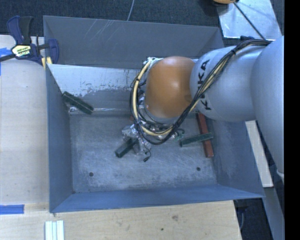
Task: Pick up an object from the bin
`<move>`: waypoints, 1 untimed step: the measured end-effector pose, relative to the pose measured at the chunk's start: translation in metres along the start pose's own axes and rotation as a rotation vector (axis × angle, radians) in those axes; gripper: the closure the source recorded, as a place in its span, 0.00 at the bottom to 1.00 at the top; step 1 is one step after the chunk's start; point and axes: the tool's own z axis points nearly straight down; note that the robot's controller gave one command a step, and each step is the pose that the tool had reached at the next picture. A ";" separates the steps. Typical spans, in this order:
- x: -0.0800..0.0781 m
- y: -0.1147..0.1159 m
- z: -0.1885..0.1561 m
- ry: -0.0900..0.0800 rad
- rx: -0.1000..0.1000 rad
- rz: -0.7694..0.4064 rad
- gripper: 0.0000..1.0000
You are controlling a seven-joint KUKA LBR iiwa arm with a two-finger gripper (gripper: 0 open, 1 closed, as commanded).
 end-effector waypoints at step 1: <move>0.000 0.000 0.000 0.000 0.000 0.000 1.00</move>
Offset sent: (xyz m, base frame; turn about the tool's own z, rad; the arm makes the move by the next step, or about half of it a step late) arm 0.0000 0.0000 0.0083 0.0000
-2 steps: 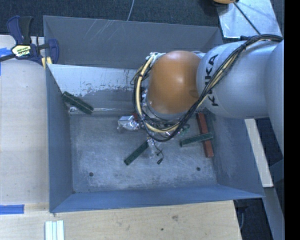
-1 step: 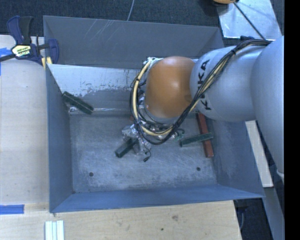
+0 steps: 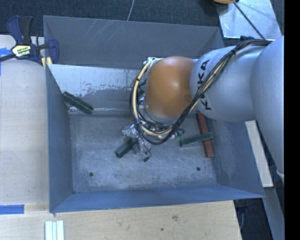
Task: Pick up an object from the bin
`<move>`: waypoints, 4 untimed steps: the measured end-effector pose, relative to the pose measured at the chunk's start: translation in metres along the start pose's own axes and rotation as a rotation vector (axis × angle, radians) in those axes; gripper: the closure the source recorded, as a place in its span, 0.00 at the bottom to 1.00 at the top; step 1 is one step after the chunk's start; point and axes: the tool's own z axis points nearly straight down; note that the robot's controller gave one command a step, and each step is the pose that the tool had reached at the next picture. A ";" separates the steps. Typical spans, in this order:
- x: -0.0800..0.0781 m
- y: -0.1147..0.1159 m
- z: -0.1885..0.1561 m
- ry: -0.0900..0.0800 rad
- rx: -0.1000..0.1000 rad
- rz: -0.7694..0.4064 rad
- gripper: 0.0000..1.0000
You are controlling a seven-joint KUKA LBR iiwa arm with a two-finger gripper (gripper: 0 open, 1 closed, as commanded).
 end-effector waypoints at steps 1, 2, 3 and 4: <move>0.000 0.000 -0.001 0.000 0.000 0.001 1.00; 0.001 0.001 -0.006 0.002 -0.001 0.001 1.00; 0.002 0.001 -0.024 0.008 -0.004 0.002 1.00; 0.001 0.000 -0.046 0.002 0.000 0.003 1.00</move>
Offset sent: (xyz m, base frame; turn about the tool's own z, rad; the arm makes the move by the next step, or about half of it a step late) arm 0.0000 0.0000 0.0506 0.0000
